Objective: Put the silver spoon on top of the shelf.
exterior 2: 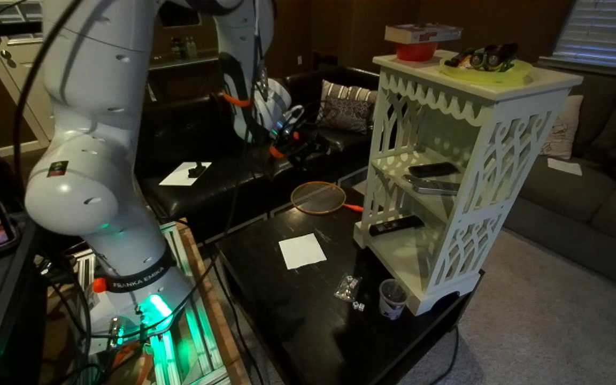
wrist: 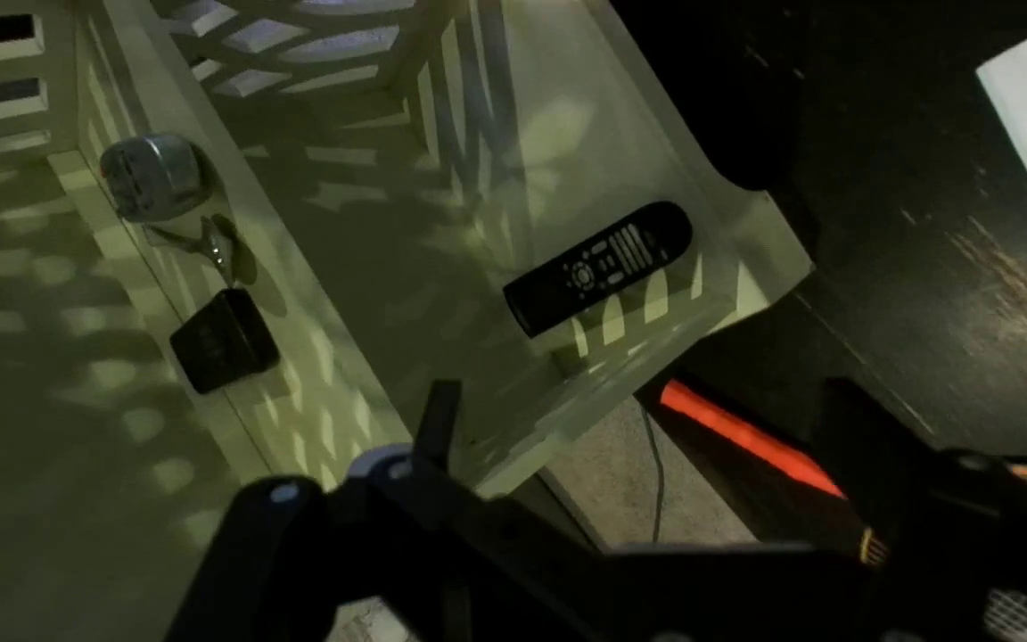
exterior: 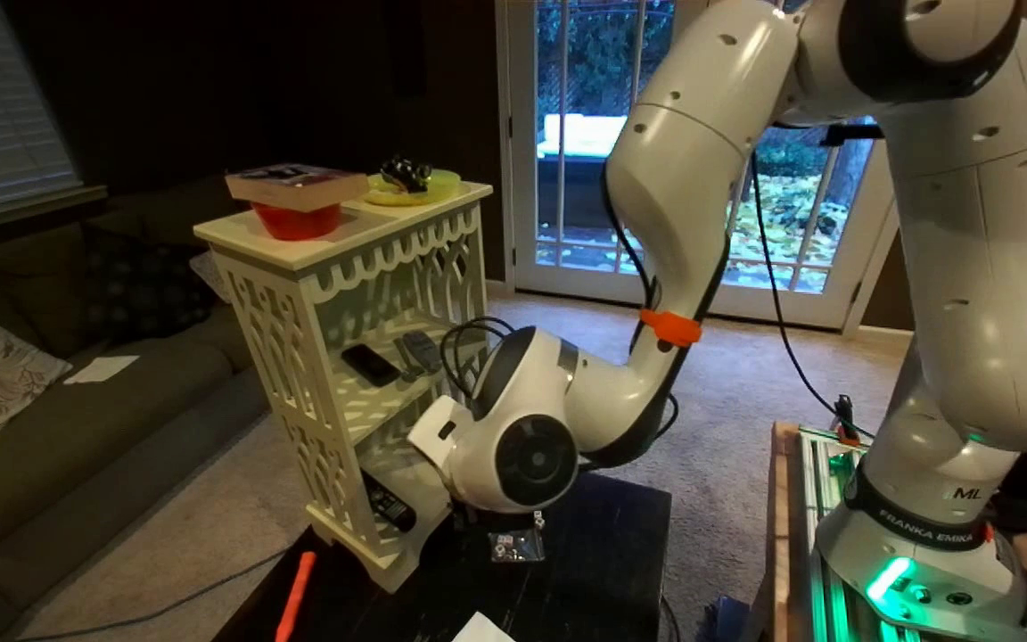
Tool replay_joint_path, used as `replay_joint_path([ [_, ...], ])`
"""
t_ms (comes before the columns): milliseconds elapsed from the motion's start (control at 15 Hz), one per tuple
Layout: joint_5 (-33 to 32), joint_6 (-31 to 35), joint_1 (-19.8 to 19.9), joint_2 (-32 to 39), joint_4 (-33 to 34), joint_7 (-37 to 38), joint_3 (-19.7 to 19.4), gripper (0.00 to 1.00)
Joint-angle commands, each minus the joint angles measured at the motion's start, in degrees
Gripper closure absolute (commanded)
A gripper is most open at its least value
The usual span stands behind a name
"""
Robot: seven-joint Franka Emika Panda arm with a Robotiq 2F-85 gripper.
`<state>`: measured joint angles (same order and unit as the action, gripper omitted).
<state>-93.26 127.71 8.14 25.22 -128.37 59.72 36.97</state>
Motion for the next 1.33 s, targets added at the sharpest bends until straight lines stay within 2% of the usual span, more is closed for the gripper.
replay_joint_path([
  [0, 6.4, -1.9, -11.6, 12.2, 13.5, -6.5, -12.2, 0.0],
  [67, 4.2, 2.0, -12.2, 3.9, 5.7, -2.1, -13.5, 0.0],
  [200, 6.2, 1.6, -14.5, 9.0, 10.5, -4.2, -16.2, 0.0],
  [333, 6.6, 1.6, -14.8, 11.1, 12.5, -4.8, -16.5, 0.0],
  [1200, 7.8, 1.4, -14.5, 11.2, 13.5, -5.3, -16.6, 0.0],
  [1267, 8.5, 1.0, -14.7, 12.0, 14.8, -4.1, -17.6, 0.0],
])
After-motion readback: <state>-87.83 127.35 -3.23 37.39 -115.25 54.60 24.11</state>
